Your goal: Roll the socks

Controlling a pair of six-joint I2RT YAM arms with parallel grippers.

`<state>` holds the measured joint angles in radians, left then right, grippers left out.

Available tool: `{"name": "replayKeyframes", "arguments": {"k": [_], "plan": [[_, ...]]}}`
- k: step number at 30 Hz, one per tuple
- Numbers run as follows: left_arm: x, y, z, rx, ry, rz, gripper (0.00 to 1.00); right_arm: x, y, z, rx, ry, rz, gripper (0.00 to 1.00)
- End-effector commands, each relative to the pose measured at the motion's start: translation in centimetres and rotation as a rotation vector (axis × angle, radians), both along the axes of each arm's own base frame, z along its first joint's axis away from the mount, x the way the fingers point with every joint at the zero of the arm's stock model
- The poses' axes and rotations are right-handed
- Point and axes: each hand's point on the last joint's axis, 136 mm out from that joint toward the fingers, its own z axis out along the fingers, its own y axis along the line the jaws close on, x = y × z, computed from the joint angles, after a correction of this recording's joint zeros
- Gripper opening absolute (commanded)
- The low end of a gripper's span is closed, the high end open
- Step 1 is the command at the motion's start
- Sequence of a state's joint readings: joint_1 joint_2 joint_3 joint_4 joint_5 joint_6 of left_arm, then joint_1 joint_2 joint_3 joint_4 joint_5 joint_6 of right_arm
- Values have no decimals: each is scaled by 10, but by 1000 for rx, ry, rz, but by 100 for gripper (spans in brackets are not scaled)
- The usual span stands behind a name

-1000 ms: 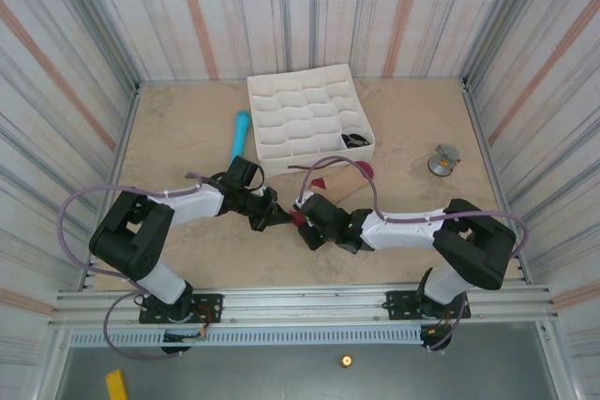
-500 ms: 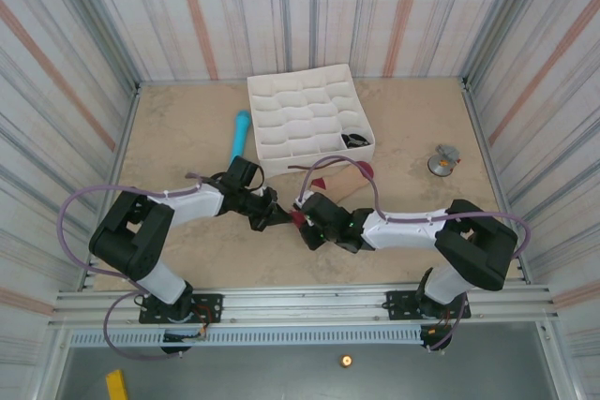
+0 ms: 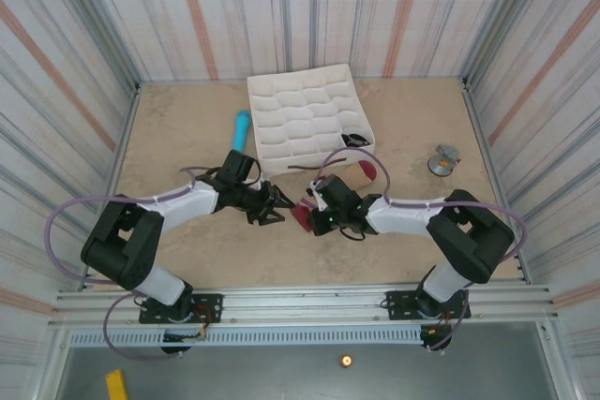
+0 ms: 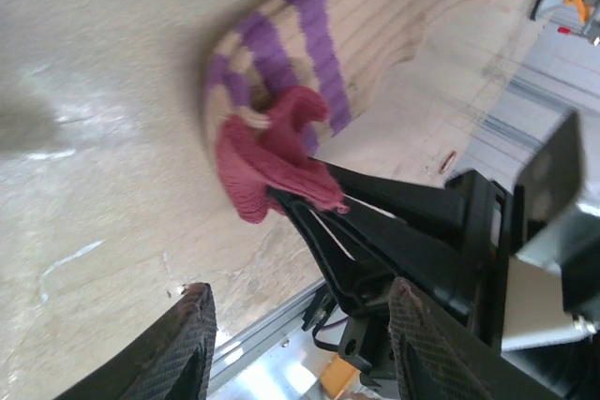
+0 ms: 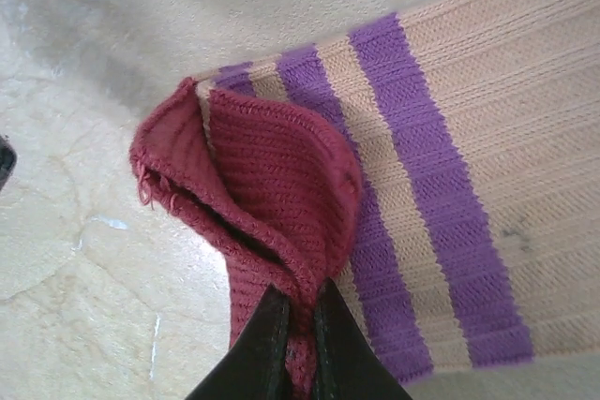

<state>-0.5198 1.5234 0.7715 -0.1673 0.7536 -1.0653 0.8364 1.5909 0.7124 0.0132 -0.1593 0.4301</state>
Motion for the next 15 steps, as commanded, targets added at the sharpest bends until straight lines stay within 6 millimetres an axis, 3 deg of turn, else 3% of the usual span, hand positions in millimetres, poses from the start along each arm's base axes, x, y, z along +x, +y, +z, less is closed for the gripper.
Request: {"name": "replayKeyframes", "arguments": {"k": [1, 9, 15], "plan": [[0, -6, 2, 37, -93, -88, 50, -9, -3, -19, 11, 156, -42, 0], [-1, 1, -20, 147, -156, -162, 45, 3, -12, -27, 78, 291, -143, 0], [8, 3, -41, 216, -159, -184, 40, 5, -6, -29, 119, 355, -158, 0]]}}
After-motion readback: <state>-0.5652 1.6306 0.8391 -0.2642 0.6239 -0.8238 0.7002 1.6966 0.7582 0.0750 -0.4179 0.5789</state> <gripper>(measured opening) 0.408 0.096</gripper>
